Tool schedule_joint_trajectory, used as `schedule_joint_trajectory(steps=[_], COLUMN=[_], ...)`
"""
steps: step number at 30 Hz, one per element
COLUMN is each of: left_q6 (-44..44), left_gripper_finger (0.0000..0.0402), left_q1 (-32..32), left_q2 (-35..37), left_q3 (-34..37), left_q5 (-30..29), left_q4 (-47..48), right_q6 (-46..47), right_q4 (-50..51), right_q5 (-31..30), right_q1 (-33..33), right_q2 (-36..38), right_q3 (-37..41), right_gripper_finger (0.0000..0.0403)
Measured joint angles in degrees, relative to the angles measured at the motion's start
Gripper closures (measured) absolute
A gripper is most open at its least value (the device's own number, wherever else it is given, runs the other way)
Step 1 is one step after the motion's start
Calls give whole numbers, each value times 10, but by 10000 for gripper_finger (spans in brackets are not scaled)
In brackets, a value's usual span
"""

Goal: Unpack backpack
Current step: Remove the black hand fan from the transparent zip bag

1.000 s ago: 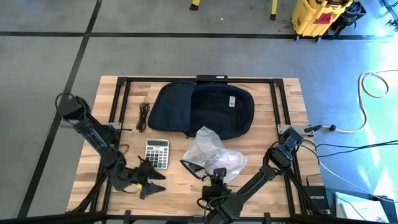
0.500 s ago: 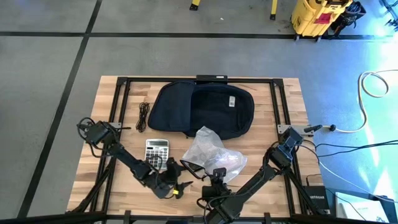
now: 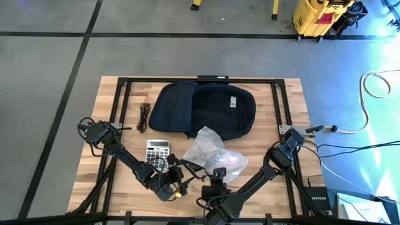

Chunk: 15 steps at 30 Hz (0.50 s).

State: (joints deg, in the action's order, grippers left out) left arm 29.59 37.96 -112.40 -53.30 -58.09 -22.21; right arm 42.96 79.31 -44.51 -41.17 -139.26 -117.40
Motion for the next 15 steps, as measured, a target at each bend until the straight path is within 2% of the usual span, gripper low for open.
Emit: schedule_joint_trajectory(steps=[6, 11, 15], left_q6=[9, 1, 5], left_gripper_finger=[85, 85, 85], left_q1=[-29, -51, -58], left_q2=[0, -14, -30], left_q3=[0, 0, 1], left_q5=[8, 83, 86], left_q4=[7, 1, 0], right_q6=[0, 0, 0], right_q4=[-1, -2, -3], right_q5=[0, 0, 0], right_q1=[0, 0, 0], right_q2=[0, 0, 0], right_q3=[0, 0, 0], right_gripper_finger=[403, 403, 403])
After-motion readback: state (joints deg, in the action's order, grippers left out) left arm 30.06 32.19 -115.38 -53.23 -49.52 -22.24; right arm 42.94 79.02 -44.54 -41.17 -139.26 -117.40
